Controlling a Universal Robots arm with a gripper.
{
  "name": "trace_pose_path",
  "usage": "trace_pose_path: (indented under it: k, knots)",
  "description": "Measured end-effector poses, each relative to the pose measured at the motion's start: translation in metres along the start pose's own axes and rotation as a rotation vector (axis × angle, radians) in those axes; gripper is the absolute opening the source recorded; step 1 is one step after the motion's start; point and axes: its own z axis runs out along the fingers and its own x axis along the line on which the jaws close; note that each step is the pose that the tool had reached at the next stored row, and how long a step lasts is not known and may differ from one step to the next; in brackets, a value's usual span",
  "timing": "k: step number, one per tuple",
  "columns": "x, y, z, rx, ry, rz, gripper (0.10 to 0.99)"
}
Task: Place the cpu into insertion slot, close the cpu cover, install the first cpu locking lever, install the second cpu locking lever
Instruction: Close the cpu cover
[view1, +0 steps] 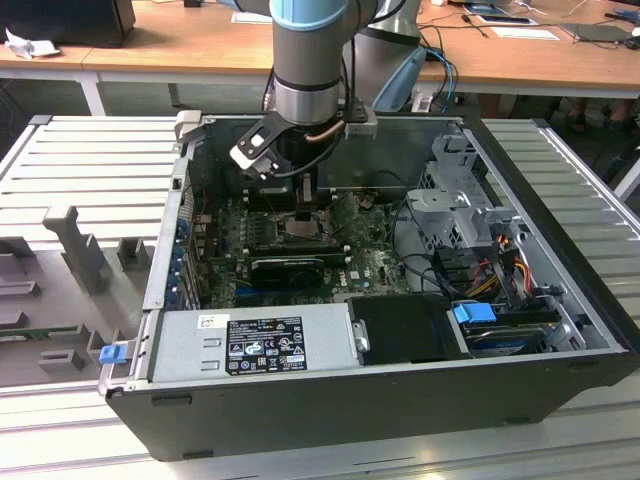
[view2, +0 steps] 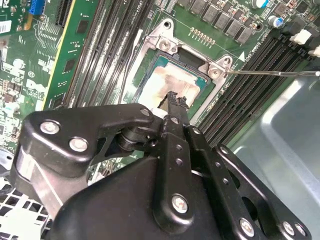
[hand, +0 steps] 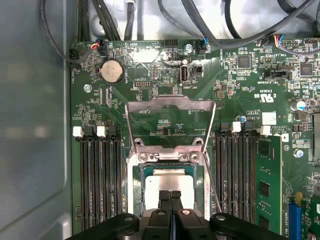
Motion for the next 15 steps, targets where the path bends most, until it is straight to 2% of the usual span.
trace_pose_path:
  k: [3, 8, 15]
  knots:
    - [-0.0008, 0.0054, 0.0001, 0.005, 0.0011, 0.000, 0.106]
    - [-0.0010, 0.0058, -0.0006, 0.005, 0.0025, 0.000, 0.106]
    - [-0.0009, 0.0060, -0.0077, 0.005, 0.0029, 0.000, 0.106]
